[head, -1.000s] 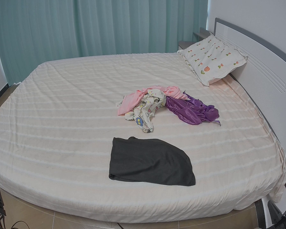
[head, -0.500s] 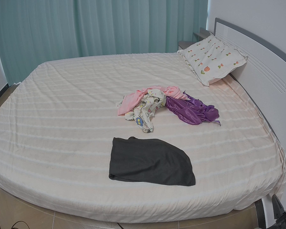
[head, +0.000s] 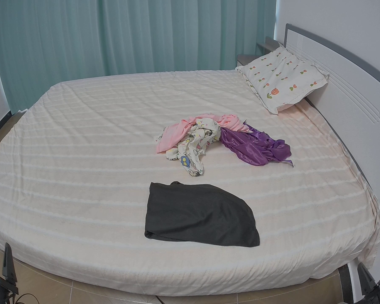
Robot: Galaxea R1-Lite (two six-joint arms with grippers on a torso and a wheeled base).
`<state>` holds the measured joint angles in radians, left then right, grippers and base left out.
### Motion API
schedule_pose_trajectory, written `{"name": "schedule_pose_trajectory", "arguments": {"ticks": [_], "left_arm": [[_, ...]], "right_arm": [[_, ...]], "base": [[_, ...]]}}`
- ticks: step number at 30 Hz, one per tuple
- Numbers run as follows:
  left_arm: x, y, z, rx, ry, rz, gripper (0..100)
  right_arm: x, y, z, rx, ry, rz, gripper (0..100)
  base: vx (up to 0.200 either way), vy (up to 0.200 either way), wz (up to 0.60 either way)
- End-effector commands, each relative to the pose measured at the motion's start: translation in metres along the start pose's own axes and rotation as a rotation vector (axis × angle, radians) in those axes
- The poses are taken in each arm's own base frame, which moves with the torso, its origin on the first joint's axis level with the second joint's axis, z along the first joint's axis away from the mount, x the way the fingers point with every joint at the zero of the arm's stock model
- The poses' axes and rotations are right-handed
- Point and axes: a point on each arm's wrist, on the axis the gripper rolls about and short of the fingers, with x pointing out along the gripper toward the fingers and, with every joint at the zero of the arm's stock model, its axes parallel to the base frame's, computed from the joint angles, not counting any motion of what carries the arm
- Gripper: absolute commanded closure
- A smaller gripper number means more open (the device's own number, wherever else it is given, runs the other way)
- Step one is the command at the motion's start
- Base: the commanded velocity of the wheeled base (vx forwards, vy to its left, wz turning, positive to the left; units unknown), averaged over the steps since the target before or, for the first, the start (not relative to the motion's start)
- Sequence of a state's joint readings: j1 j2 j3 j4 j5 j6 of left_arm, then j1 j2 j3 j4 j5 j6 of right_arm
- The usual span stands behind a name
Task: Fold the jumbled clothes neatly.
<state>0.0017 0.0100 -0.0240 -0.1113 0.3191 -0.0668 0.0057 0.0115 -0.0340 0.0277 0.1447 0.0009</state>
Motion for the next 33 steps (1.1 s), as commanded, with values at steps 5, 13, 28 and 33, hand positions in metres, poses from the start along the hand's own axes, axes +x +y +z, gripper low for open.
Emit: {"name": "schedule_pose_trajectory", "arguments": {"ticks": [5,13,28,33], "left_arm": [[-0.001,-0.007,-0.012,-0.025,0.094,-0.343,0],[-0.002,-0.009,-0.013,0.057,0.088,-0.440,0],[-0.002,-0.007,-0.019,0.090,0.151,-0.396,0],[-0.002,-0.007,-0.019,0.088,0.150,-0.394,0]], "right_arm": [[-0.001,0.002,-0.001,-0.014,-0.014,0.072,0],[0.001,0.001,0.005,-0.084,-0.119,0.056,0],[0.002,-0.003,-0.007,-0.012,0.000,-0.129,0],[0.002,-0.003,-0.007,0.000,-0.007,-0.124,0]], "base": [[0.000,0.000,0.00],[0.000,0.000,0.00],[0.000,0.000,0.00],[0.000,0.000,0.00]]}}
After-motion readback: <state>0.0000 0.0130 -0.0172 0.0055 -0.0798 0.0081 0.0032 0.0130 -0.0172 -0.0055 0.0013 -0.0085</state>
